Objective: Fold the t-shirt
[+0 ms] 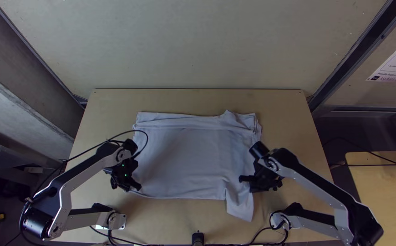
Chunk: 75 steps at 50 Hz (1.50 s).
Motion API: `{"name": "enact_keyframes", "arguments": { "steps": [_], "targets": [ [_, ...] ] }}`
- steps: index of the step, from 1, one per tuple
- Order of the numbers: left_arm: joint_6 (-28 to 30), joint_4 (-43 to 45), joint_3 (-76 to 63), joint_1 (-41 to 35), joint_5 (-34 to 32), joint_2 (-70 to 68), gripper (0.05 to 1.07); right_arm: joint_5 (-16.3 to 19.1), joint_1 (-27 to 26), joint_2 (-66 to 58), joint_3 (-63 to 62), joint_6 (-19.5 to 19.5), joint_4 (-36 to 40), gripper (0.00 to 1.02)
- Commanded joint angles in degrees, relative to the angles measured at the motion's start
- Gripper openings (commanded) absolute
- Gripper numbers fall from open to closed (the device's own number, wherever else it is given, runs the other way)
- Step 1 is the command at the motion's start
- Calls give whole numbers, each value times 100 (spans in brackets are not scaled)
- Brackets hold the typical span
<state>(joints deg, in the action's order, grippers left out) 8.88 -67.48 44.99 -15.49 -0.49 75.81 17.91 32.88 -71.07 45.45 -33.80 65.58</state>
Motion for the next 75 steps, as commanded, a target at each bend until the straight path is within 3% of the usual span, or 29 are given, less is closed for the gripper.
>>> {"name": "enact_keyframes", "arguments": {
  "steps": [1,10,18,46,75],
  "targets": [
    [201,16,317,353,-162,-409,8,-112,-406,304,280,242,271,3],
    [412,86,440,951,-197,-972,8,-209,-1258,445,403,840,526,3],
    [685,95,449,1294,-197,-1060,8,-359,-1689,339,614,1007,517,3],
    [720,271,2242,1302,-197,215,8,-675,-1961,-874,2038,1209,130,3],
    [781,280,4571,1399,-197,2368,8,-886,-2278,-3203,4314,1350,-212,3]
  ]
}}
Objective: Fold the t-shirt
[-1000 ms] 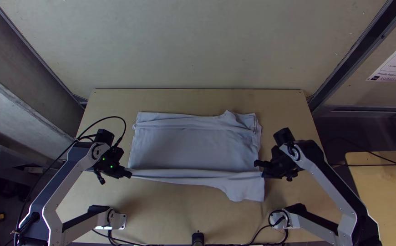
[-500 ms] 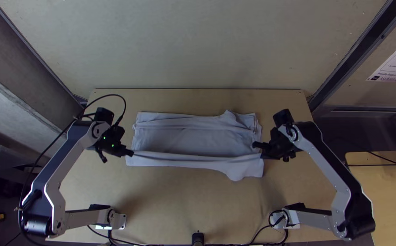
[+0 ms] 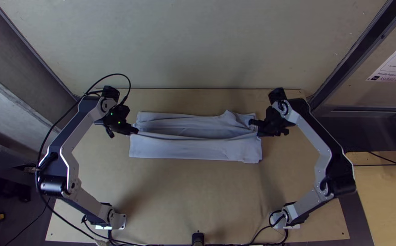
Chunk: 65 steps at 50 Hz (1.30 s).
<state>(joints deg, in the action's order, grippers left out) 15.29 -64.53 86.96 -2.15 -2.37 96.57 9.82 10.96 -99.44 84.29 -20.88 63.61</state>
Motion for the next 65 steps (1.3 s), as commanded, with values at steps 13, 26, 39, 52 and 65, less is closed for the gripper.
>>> {"name": "enact_keyframes", "arguments": {
  "steps": [13,26,39,52,65],
  "targets": [
    [106,-24,1306,145,-9,1171,8,-112,-217,-1376,1450,58,-16,3],
    [71,-24,1763,83,-9,1689,8,-174,-331,-2238,1968,76,-25,3],
    [-202,46,1754,13,0,1926,76,-385,-428,-2660,2100,155,-402,16],
    [-430,134,1702,48,-9,1803,103,-701,-551,-2431,2065,383,-394,93],
    [-509,2,1526,444,-1257,1346,103,-965,-727,-1587,1775,357,-288,94]
  ]
}}
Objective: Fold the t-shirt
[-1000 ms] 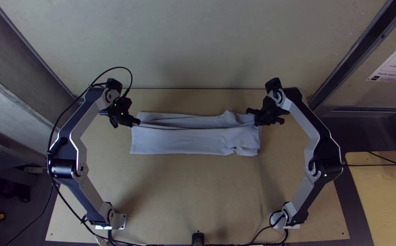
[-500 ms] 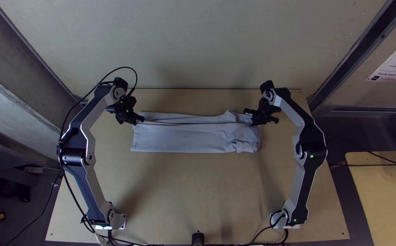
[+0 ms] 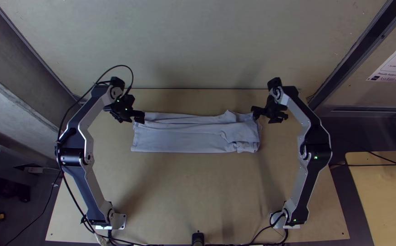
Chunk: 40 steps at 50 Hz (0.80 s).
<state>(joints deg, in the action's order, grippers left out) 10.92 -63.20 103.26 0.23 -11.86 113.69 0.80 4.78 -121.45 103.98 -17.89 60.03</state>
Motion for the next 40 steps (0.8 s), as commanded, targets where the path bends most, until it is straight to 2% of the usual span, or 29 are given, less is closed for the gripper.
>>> {"name": "enact_keyframes", "arguments": {
  "steps": [1,15,23,32,40],
  "targets": [
    [-63,-149,-131,250,-388,-383,103,-62,-126,684,-229,66,70,94],
    [42,-140,-623,1005,-1565,-462,103,-62,-319,1730,-537,260,35,98],
    [323,-61,-931,1436,-2268,-356,103,-9,-381,2310,-502,260,-35,98],
    [684,-35,-1045,1735,-2717,-49,103,193,-381,2784,-511,251,-114,98],
    [1044,-17,-1089,1867,-3077,347,103,219,-337,3004,-484,242,-246,98]
  ]
}}
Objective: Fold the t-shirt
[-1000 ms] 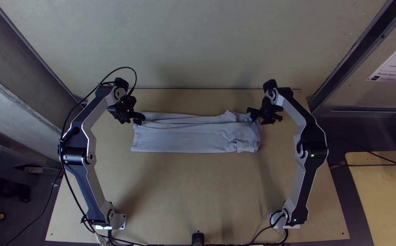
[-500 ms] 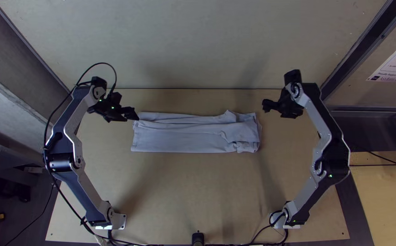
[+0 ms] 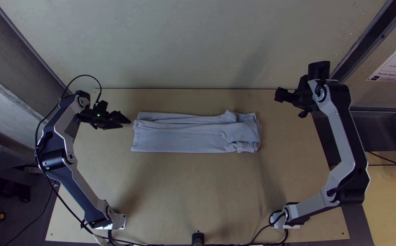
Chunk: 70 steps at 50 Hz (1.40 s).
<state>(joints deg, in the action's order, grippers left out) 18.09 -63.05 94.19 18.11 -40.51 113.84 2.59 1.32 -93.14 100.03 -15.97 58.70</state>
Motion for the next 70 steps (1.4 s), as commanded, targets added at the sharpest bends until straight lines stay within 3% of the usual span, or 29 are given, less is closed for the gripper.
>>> {"name": "enact_keyframes", "arguments": {
  "steps": [1,5,20,25,36,47,54,55,57,62,63,70],
  "targets": [
    [397,-32,-200,96,-317,376,103,40,8,182,-89,50,-139,98],
    [547,-15,-235,184,-818,613,103,40,17,200,-54,50,-166,98],
    [476,100,-393,-176,-844,745,103,31,114,147,-62,23,-236,98],
    [292,249,-525,-501,-853,701,103,31,175,103,-80,-3,-271,98],
    [-745,1207,-841,-1389,-792,551,103,31,298,59,-159,-56,-271,98],
    [-1703,1936,-832,-2215,-27,569,103,31,290,200,-475,-73,-280,98],
    [-2064,2060,-788,-2690,1133,507,101,40,263,420,-871,-91,-447,98],
    [-2090,2051,-797,-2769,1327,490,99,40,254,446,-933,-91,-464,98],
    [-2116,2042,-815,-2874,1643,455,83,40,246,499,-1056,-91,-508,98],
    [-2239,2112,-894,-3015,2003,332,13,40,237,622,-1390,-100,-667,98],
    [-2248,2147,-920,-3015,2003,296,7,40,237,648,-1451,-108,-711,98],
    [-2266,2183,-1052,-2980,2434,15,8,40,254,807,-1776,-214,-921,98]
  ]
}}
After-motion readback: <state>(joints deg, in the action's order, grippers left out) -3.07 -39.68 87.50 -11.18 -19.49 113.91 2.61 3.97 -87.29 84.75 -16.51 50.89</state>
